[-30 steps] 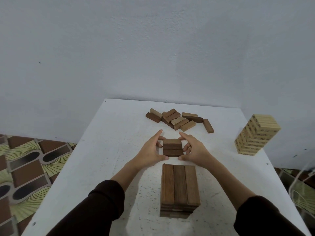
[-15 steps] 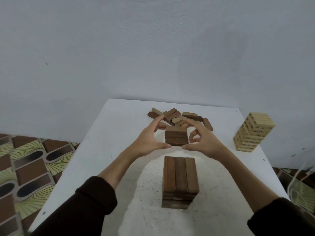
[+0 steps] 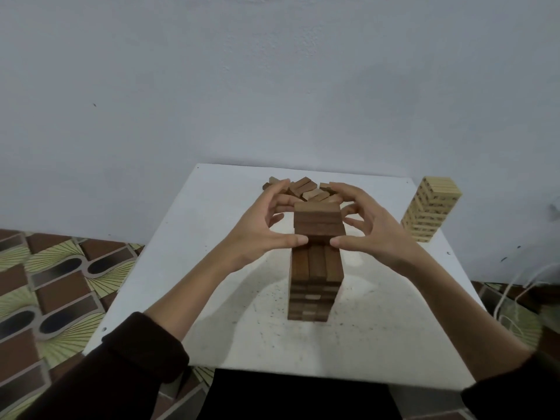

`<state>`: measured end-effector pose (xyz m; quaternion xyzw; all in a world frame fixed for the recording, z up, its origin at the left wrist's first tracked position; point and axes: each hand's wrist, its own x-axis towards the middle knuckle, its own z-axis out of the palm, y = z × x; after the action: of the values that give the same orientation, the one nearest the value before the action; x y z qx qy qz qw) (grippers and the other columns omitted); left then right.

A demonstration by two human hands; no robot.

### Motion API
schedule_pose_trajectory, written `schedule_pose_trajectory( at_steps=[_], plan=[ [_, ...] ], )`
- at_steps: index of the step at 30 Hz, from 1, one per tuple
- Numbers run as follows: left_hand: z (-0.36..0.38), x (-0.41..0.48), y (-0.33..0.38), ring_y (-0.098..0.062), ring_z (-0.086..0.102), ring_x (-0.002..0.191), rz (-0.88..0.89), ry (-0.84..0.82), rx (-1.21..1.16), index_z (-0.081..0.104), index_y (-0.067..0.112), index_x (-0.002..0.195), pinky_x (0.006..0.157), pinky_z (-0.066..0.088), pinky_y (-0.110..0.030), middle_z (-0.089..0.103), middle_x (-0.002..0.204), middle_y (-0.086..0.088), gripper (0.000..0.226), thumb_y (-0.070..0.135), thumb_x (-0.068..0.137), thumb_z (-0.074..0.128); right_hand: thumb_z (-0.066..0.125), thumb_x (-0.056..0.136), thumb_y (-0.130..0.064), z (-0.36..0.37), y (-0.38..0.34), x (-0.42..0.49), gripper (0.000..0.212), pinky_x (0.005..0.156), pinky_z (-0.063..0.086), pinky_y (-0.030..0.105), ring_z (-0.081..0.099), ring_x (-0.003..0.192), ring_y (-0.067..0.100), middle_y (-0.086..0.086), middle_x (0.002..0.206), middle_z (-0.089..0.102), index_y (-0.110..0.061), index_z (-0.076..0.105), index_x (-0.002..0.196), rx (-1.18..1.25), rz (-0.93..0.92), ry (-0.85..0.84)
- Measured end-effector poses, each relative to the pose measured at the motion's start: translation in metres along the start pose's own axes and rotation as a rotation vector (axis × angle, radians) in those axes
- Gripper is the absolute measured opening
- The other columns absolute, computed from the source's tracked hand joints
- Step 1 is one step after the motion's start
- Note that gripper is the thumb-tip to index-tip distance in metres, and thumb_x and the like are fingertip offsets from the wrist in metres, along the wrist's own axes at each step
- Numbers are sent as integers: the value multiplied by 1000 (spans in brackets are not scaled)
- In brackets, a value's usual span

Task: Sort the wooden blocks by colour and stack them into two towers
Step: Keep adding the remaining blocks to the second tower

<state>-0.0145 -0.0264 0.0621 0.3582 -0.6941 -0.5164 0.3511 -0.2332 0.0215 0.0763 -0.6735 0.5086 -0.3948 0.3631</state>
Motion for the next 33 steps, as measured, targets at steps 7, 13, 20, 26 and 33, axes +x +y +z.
schedule_pose_trajectory(
  at_steps=[7, 13, 20, 26, 33],
  plan=[
    [9, -23, -2, -5, 52, 119, -21, -57, 16, 29, 27, 142, 109, 34, -26, 56, 119, 8, 95, 20, 62, 78, 78, 74, -9, 9, 4, -26, 76, 104, 33, 23, 50, 109, 4, -18, 112, 49, -46, 42, 130, -16, 9, -43],
    [11, -30, -3, -3, 51, 119, -26, -61, 17, 27, 29, 142, 109, 33, -24, 55, 120, 8, 96, 20, 61, 78, 78, 75, -14, 11, 4, -31, 76, 103, 31, 20, 48, 109, 0, -18, 114, 48, -49, 40, 131, -64, 20, -52],
    [12, -32, -5, -2, 48, 121, -33, -87, 50, 22, 30, 143, 106, 33, -20, 51, 120, 10, 98, 24, 62, 77, 73, 66, -35, 15, 0, -32, 80, 109, 29, 29, 46, 114, 5, -17, 119, 45, -39, 37, 137, -119, 48, -58],
    [14, -35, -5, -5, 45, 124, -29, -103, 69, 18, 34, 142, 107, 33, -21, 47, 123, 11, 98, 25, 63, 76, 73, 66, -38, 15, 0, -33, 82, 111, 29, 32, 44, 115, 2, -17, 122, 42, -43, 33, 137, -133, 62, -86],
    [18, -35, -1, 2, 41, 125, -1, -111, 152, 9, 32, 147, 108, 31, -21, 44, 128, 18, 111, 32, 61, 79, 78, 65, -37, 17, -1, -34, 90, 104, 25, 20, 41, 119, -7, -16, 127, 46, -38, 29, 141, -133, 38, -101]
  ],
)
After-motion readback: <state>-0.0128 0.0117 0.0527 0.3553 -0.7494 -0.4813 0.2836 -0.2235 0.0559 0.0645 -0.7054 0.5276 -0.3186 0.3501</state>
